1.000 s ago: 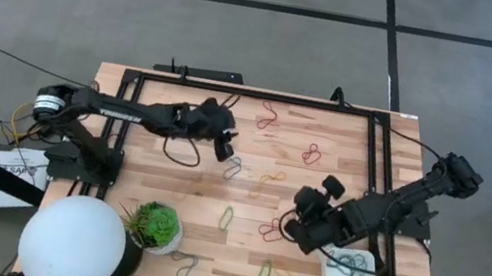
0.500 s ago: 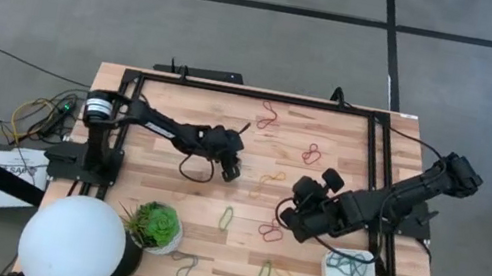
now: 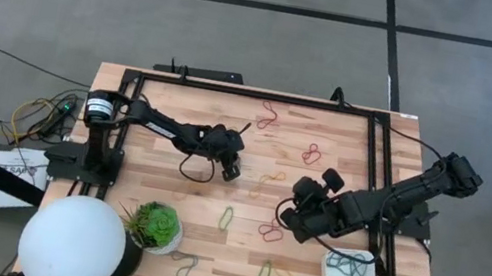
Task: Pick and place items into bin
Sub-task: Put the blue rubber band into the white bin
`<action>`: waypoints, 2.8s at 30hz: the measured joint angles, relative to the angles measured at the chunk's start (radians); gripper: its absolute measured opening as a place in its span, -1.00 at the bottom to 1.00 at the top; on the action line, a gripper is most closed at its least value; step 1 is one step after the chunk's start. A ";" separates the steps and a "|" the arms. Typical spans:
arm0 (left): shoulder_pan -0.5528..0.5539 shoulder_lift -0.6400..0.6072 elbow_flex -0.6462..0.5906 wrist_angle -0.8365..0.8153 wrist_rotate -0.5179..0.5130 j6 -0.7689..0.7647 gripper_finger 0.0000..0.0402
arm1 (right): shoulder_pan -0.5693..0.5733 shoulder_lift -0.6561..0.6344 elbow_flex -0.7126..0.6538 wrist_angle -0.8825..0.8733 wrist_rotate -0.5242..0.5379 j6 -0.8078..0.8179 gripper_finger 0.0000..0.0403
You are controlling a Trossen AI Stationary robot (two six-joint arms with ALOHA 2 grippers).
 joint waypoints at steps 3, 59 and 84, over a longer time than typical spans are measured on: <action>-0.005 -0.001 0.000 0.007 0.013 0.002 -0.96 | -0.008 0.000 0.000 0.009 -0.005 -0.001 -0.70; -0.185 -0.250 0.137 -0.218 0.002 0.156 -1.00 | -0.439 0.342 -0.106 1.068 -0.509 -0.889 -0.29; -0.184 -0.225 0.119 -0.250 -0.052 0.199 -0.55 | -0.198 -0.031 -0.073 0.329 -0.271 -0.600 -1.00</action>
